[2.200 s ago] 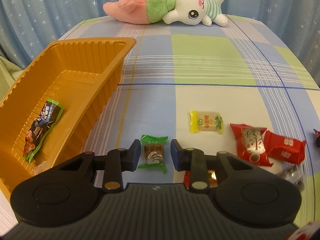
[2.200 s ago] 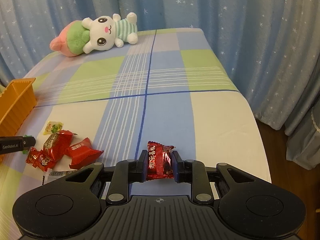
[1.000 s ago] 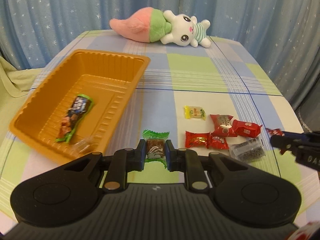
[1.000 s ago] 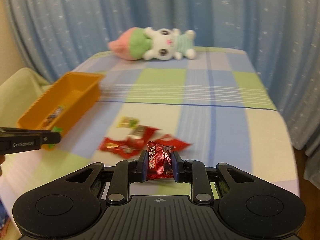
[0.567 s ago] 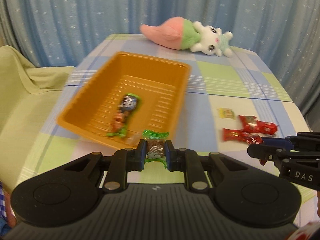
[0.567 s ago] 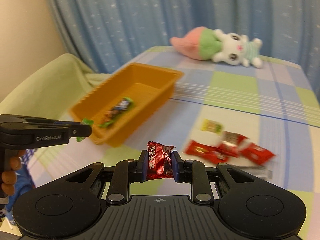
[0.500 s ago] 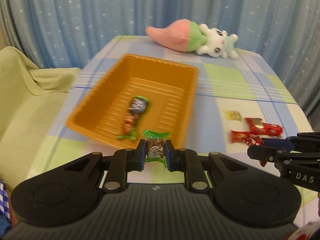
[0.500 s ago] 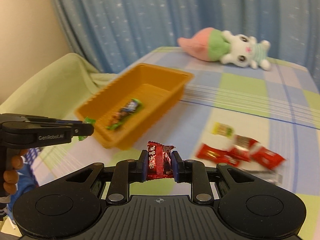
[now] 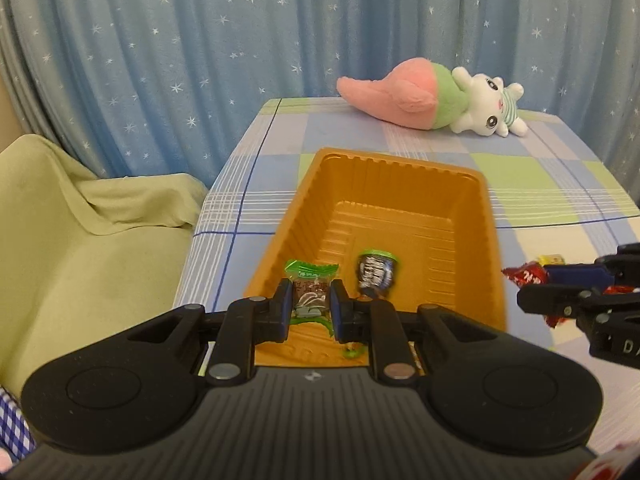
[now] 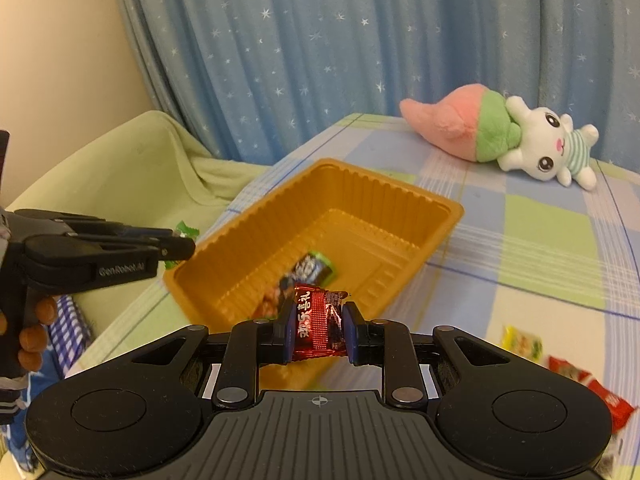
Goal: Organize snacks
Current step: 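Release the green candy into the basket with left while right lowers and releases the red candy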
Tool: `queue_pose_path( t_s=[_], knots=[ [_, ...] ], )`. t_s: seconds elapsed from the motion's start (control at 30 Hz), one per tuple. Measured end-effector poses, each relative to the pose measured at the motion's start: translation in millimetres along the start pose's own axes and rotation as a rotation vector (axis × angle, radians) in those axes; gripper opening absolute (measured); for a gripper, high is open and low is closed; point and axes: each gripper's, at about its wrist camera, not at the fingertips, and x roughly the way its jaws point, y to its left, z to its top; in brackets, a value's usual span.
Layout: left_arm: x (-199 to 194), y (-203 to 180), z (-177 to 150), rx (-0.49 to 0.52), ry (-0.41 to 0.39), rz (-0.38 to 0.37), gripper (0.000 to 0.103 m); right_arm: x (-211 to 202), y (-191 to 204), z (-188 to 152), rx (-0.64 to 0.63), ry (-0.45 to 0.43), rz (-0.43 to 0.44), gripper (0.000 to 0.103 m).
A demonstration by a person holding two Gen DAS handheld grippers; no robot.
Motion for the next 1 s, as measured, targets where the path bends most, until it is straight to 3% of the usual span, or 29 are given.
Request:
queue_pose_path(
  t_s=[0.47,0.77,1.0],
  knots=[
    [65.2,10.4,3.6,0.077,0.1,-0.055,0.018,45.8,4.9,18.4,0.013,0.049,-0.035,0.025],
    [76.8,10.2,3.5,0.077,0.133,-0.068,0.019,53.7,1.2,21.1,0.033,0.058,-0.047,0.025],
    [70.6,13.0,4.9,0.062,0.131,-0.087,0.026,58.3,0.5,23.4,0.043,0.064,-0.051,0.025]
  ],
)
